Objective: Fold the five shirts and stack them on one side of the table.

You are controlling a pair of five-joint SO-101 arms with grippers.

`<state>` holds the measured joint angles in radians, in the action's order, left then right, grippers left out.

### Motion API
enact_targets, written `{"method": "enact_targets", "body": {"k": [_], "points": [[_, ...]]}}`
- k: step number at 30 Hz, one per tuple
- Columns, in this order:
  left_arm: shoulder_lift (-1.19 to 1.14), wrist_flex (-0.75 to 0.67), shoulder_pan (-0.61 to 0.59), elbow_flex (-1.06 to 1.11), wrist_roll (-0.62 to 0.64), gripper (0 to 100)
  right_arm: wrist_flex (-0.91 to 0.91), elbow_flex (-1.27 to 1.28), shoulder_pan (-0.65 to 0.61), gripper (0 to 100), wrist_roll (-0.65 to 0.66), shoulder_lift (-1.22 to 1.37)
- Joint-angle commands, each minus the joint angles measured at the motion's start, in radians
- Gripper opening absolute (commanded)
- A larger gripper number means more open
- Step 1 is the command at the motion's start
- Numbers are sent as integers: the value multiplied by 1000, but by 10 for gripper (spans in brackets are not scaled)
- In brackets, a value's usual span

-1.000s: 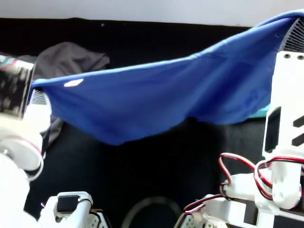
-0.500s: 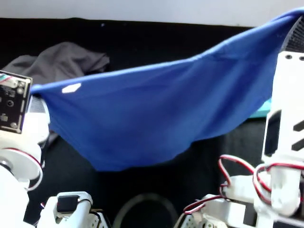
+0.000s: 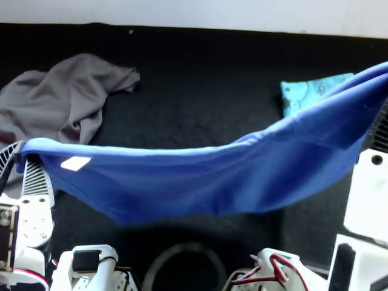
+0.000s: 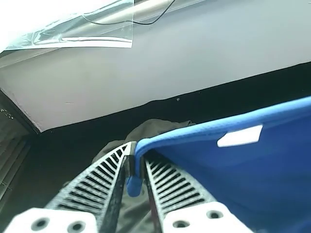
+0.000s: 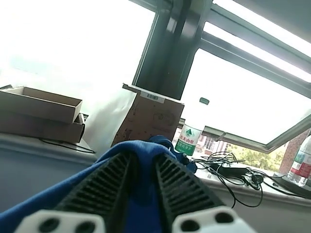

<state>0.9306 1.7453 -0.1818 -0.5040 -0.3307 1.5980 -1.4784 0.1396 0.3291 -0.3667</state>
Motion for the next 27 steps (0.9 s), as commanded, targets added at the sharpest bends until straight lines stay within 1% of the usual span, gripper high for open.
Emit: {"method": "enact_targets", "body": {"k": [1,3,6,15,20,27], "points": [[2,-31,-12,-8,5,8,-68,-8,15,5,-5,2],[2,-61,-12,-8,5,8,-101,-7,54,5,-5,4],[1,-98,-12,-8,5,8,-134,-7,81,5,-5,-1],[31,-92,-12,-13,5,8,-22,-16,81,5,-5,-41],[94,-92,-13,-10,5,8,-15,-8,81,5,-5,-110],[124,-100,-102,-12,5,8,-15,-7,82,5,-5,-125]]}}
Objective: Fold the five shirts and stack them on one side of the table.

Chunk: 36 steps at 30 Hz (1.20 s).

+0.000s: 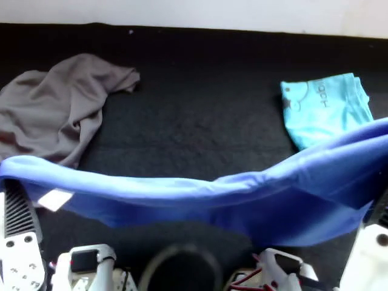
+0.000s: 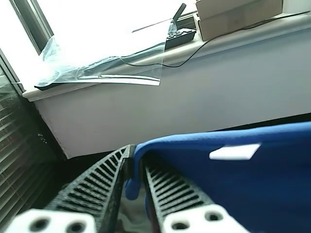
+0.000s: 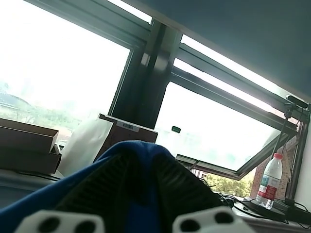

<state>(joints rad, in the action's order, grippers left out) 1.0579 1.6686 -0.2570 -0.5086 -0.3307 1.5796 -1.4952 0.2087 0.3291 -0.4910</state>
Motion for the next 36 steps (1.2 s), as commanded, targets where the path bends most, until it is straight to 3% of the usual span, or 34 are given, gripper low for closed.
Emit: {"method": "enact_targets", "body": {"k": [1,7,10,20,27,36], "points": [[-4,-23,-27,-5,5,8,4,10,13,5,-5,-1],[-15,-23,-25,5,5,8,-4,76,12,5,-9,15],[-25,-57,-25,111,6,8,-5,176,7,5,-12,54],[-254,-341,-24,519,8,8,-128,446,-111,5,-11,326],[-518,-466,25,432,9,8,-332,510,-127,5,-11,561],[-811,-456,41,213,9,8,-317,519,-130,5,-11,684]]}}
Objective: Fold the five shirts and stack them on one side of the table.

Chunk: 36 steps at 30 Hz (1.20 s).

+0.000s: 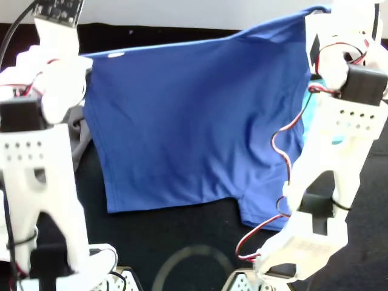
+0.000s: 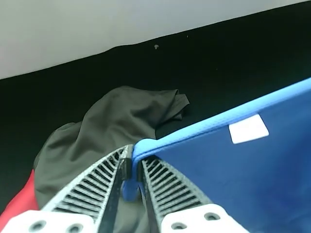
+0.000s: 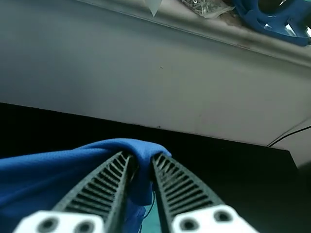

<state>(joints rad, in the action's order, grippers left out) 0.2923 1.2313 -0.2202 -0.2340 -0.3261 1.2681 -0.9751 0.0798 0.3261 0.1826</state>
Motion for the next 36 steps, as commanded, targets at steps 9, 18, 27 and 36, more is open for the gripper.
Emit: {"method": "enact_targets", "body": {"k": [9,18,27,36], "points": [[-243,-28,8,-68,5,8,94,-1,-28,5,-8,133],[-423,87,50,-64,6,8,275,-2,-28,5,-8,318],[-453,281,68,-61,5,8,498,-1,-22,5,-9,371],[-443,506,67,-58,2,8,499,231,16,5,-83,199]]}}
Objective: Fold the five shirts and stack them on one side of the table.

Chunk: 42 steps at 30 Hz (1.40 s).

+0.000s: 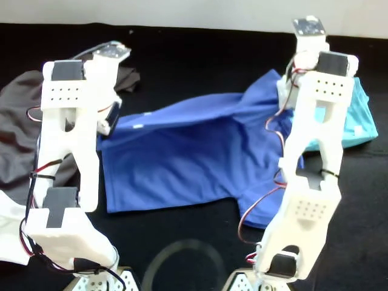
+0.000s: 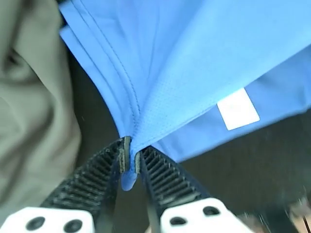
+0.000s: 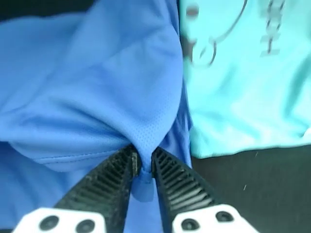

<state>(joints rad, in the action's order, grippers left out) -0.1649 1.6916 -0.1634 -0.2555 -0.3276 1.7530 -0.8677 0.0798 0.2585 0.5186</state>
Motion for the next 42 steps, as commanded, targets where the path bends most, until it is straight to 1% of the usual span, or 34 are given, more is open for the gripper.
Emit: {"method": "enact_targets", "body": {"k": [1,5,8,10,16,21,25,31,38,42], "points": [[15,52,10,-30,3,8,13,200,16,5,-14,-188],[44,51,27,42,0,8,-4,489,27,5,-12,-381],[108,49,68,153,-3,8,-51,680,65,5,-9,-512],[168,44,91,243,-38,8,-87,799,90,5,11,-582],[297,-121,81,527,-49,8,-168,1096,151,5,106,-733],[314,-233,77,700,-49,8,-229,1271,168,5,157,-808],[323,-265,77,757,-49,8,-271,1354,168,5,157,-865],[325,-233,81,762,-49,8,-209,1362,168,5,157,-963],[325,-230,84,811,-49,8,-205,1371,168,5,157,-1004],[325,-298,97,875,-49,8,-205,1372,193,5,157,-1003]]}}
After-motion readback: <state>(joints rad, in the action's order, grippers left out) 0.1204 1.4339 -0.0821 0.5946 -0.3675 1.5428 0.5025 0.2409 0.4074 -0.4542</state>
